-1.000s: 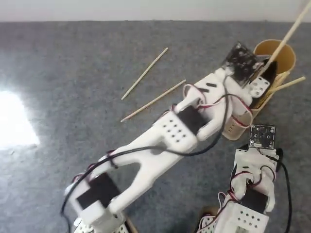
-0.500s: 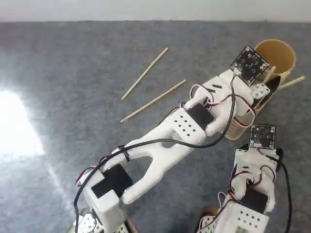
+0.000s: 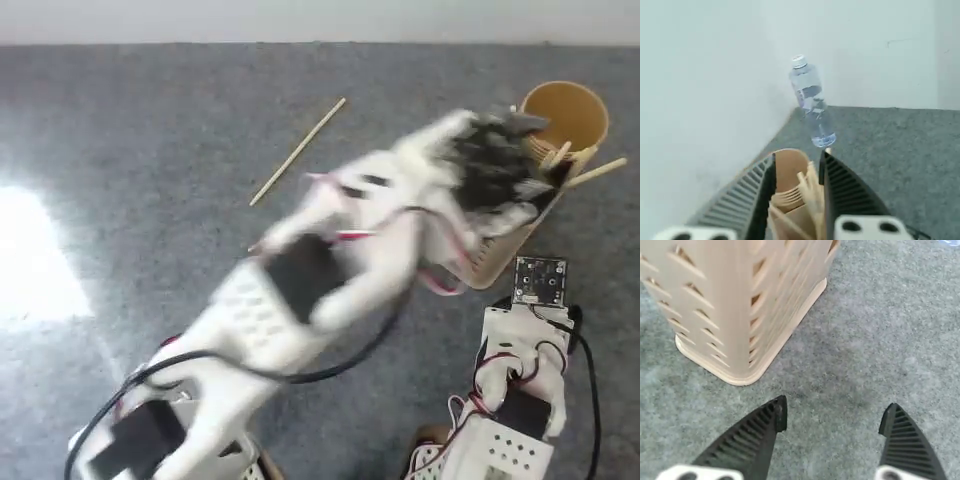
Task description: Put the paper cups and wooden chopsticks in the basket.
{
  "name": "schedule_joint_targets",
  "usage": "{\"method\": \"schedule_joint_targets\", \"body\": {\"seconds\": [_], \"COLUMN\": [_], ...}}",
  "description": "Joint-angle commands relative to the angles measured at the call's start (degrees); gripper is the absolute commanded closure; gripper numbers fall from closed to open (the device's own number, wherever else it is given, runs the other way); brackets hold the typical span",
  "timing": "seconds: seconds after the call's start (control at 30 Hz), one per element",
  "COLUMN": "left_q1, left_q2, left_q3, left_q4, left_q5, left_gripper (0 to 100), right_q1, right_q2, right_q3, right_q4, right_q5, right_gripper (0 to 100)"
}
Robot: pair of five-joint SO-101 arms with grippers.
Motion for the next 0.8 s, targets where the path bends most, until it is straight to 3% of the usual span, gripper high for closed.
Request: {"method": "schedule_joint_targets", "body": {"seconds": [0.0,0.17,0.33,0.57,0.77], "left_q1": [-2.99,-11.96,-19.69,-35.25,-43.25], "left_q2": [-4.04,-4.13,-4.66,-11.78,-24.62], "left_q3": [-11.3,-21.23,-23.08,-15.52,4.62], "left_q4": [16.26,34.99,47.82,48.97,48.88], "left_q5": [-1.14,-0.88,-0.97,-0.79,-0.97], "left_gripper": [87,87,87,87,87], "right_q1": [-0.75,-2.42,-8.04,-8.92,-14.64], "right_q2": [-0.4,-0.4,-0.4,-0.31,0.13], "right_q3": [0.62,0.62,0.26,-10.9,-20.57], "right_q4": [-1.27,-1.01,1.45,7.43,12.62], "right_q5": [0.88,0.79,0.88,3.52,7.65], "right_gripper": [69.6,69.6,69.6,69.6,69.6]}}
